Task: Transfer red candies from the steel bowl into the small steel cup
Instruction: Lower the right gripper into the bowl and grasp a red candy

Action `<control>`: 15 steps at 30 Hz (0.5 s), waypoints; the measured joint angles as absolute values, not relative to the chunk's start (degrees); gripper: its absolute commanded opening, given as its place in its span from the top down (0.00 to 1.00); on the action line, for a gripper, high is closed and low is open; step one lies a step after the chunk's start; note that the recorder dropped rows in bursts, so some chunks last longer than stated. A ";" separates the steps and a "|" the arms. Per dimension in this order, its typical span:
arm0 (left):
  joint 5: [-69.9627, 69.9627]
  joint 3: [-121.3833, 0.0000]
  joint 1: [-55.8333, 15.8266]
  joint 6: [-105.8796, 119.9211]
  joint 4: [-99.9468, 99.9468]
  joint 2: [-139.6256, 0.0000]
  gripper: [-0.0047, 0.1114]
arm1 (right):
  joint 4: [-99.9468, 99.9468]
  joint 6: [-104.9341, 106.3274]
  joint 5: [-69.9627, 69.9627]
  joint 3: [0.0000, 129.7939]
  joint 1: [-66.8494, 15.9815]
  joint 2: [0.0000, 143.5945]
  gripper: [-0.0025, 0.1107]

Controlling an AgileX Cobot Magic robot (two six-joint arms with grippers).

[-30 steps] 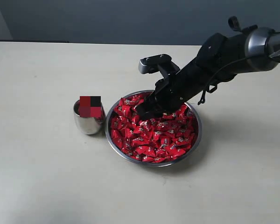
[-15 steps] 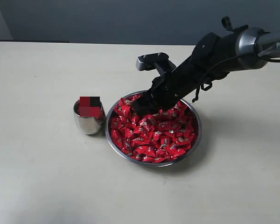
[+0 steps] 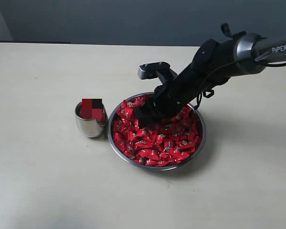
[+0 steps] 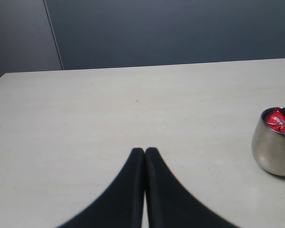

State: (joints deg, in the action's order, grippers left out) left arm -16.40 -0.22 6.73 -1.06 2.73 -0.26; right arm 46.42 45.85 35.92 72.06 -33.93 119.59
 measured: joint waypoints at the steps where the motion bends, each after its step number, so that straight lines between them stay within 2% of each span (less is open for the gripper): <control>1: -16.40 -0.22 6.73 -1.06 2.73 -0.26 0.96 | 45.58 45.34 35.88 72.06 -33.93 119.59 0.68; 15: -16.40 -0.22 6.73 -1.06 2.73 -0.26 0.96 | 39.51 40.21 36.77 72.06 -33.93 119.59 0.69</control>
